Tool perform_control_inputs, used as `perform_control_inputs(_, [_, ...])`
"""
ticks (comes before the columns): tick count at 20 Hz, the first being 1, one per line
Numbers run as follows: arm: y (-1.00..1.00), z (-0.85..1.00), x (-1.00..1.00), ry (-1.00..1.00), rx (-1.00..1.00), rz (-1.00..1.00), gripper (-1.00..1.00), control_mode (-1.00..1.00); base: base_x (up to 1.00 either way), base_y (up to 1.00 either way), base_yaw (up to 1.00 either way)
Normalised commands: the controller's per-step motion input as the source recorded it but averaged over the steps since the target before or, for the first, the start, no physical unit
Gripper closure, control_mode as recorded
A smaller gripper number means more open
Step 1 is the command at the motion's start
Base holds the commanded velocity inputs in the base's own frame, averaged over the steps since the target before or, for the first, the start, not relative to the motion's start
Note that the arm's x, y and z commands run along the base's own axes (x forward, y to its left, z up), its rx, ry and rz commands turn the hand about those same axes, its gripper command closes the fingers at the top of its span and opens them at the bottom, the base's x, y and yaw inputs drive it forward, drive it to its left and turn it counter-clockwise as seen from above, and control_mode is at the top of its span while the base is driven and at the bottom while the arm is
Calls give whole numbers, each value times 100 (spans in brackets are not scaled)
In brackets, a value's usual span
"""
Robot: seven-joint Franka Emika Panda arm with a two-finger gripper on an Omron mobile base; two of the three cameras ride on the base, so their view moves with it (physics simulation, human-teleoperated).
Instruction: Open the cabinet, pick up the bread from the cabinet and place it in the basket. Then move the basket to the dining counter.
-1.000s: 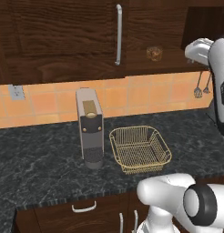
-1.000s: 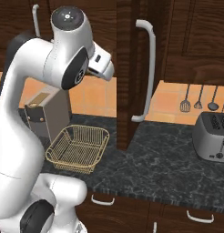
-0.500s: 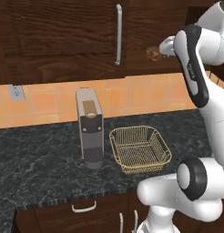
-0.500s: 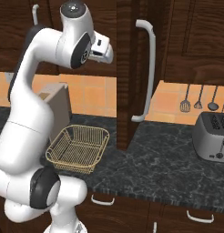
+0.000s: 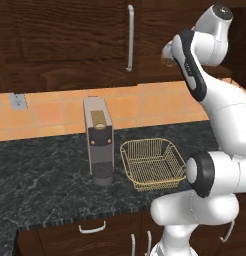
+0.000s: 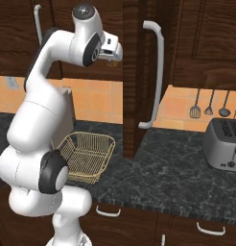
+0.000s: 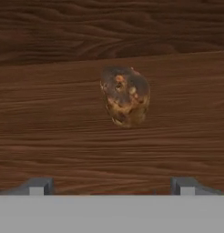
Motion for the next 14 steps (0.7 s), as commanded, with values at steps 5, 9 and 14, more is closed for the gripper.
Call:
perform_control_inputs(5, [0,-13,44,0,-1,0,-100,-100,0,0,0])
perform_control_inputs(9, [-5,-5,50,-1,-1,0,-100,-100,0,0,0])
perform_control_inputs(14, [-20,-3,39,-2,0,0,-100,-100,0,0,0])
